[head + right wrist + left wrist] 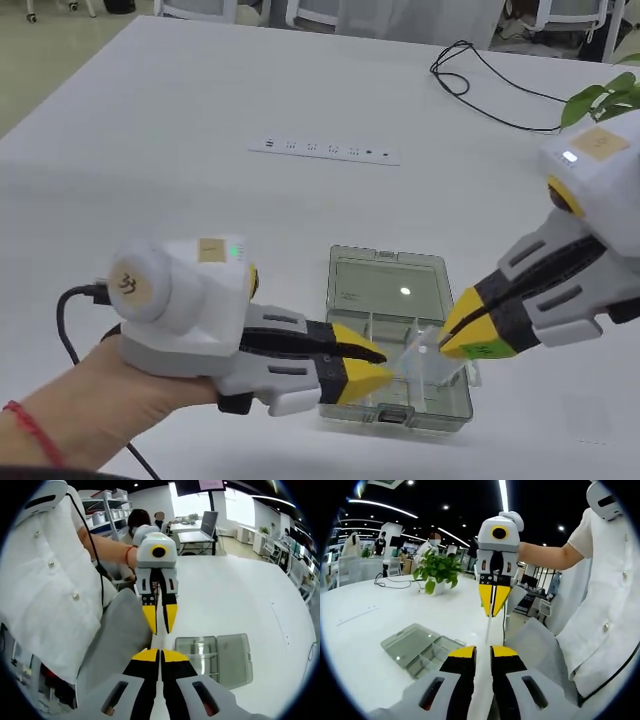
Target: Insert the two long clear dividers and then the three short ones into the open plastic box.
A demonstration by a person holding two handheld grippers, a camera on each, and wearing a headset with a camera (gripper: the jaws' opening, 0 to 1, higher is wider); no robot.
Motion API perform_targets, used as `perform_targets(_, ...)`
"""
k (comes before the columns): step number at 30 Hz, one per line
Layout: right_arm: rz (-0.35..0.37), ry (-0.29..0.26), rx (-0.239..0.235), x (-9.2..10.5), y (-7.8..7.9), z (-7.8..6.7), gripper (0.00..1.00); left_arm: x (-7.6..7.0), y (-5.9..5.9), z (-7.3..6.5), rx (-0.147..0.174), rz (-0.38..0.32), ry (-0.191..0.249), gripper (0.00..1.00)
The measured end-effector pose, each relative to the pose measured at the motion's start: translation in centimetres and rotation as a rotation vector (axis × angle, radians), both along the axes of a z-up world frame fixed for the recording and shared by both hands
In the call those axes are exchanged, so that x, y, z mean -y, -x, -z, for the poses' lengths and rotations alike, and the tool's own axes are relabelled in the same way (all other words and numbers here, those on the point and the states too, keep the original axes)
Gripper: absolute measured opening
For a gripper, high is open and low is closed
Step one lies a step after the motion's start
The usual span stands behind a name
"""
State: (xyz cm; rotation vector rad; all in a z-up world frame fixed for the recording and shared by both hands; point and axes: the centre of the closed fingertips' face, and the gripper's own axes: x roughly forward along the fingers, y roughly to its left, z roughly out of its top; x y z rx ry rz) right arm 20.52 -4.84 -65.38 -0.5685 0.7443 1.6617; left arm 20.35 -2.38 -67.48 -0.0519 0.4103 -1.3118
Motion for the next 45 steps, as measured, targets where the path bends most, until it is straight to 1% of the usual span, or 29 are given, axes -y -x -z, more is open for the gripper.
perform_targets(8, 0.022, 0.010, 0.021, 0.0, -1.0, 0.3, 0.03, -0.9, -0.4, 0.9, 0.010, -0.024, -0.035, 0.23)
perform_targets(13, 0.035, 0.018, 0.035, -0.1, -1.8, 0.7, 0.03, -1.5, -0.7, 1.5, 0.015, -0.039, -0.057, 0.29)
perform_targets(14, 0.037, 0.019, 0.038, -0.1, -1.9, 0.7, 0.03, -1.6, -0.8, 1.5, 0.028, -0.042, -0.060, 0.32)
perform_targets(19, 0.049, 0.029, 0.049, -0.3, -2.6, 1.3, 0.03, -2.3, -1.4, 2.0, 0.039, -0.072, -0.073, 0.47)
perform_targets(20, 0.050, 0.030, 0.051, -0.3, -2.7, 1.4, 0.03, -2.4, -1.5, 2.2, 0.036, -0.077, -0.080, 0.50)
perform_targets(22, 0.055, 0.036, 0.057, -0.4, -3.0, 1.8, 0.03, -2.7, -1.7, 2.4, 0.045, -0.083, -0.090, 0.53)
perform_targets(24, 0.060, 0.045, 0.062, -0.3, -3.3, 2.2, 0.03, -3.0, -1.9, 2.7, 0.039, -0.089, -0.094, 0.57)
perform_targets(26, 0.064, 0.055, 0.069, -0.2, -3.7, 2.7, 0.03, -3.1, -2.0, 2.9, 0.044, -0.097, -0.100, 0.63)
perform_targets(27, 0.068, 0.059, 0.072, -0.1, -4.0, 2.9, 0.03, -3.2, -2.1, 3.0, 0.041, -0.101, -0.105, 0.65)
perform_targets(30, 0.082, 0.065, 0.081, 0.0, -4.9, 3.8, 0.03, -3.5, -2.3, 3.4, 0.041, -0.109, -0.117, 0.70)
perform_targets(34, 0.092, 0.073, 0.093, -0.1, -5.7, 4.7, 0.03, -3.8, -2.5, 3.9, 0.039, -0.121, -0.128, 0.77)
perform_targets(36, 0.094, 0.078, 0.096, -0.1, -5.8, 5.1, 0.03, -4.0, -2.6, 4.1, 0.035, -0.127, -0.133, 0.80)
perform_targets(39, 0.097, 0.087, 0.097, 0.0, -6.3, 6.3, 0.03, -4.2, -2.6, 4.5, 0.029, -0.130, -0.141, 0.86)
perform_targets(41, 0.098, 0.088, 0.096, 0.1, -6.7, 6.9, 0.03, -4.2, -2.5, 4.7, 0.025, -0.129, -0.147, 0.89)
perform_targets(43, 0.101, 0.091, 0.094, 0.0, -6.6, 7.3, 0.03, -4.2, -2.5, 5.0, 0.025, -0.128, -0.155, 0.95)
perform_targets(45, 0.102, 0.099, 0.100, 0.0, -6.6, 7.7, 0.03, -4.3, -2.5, 5.2, 0.026, -0.127, -0.165, 0.98)
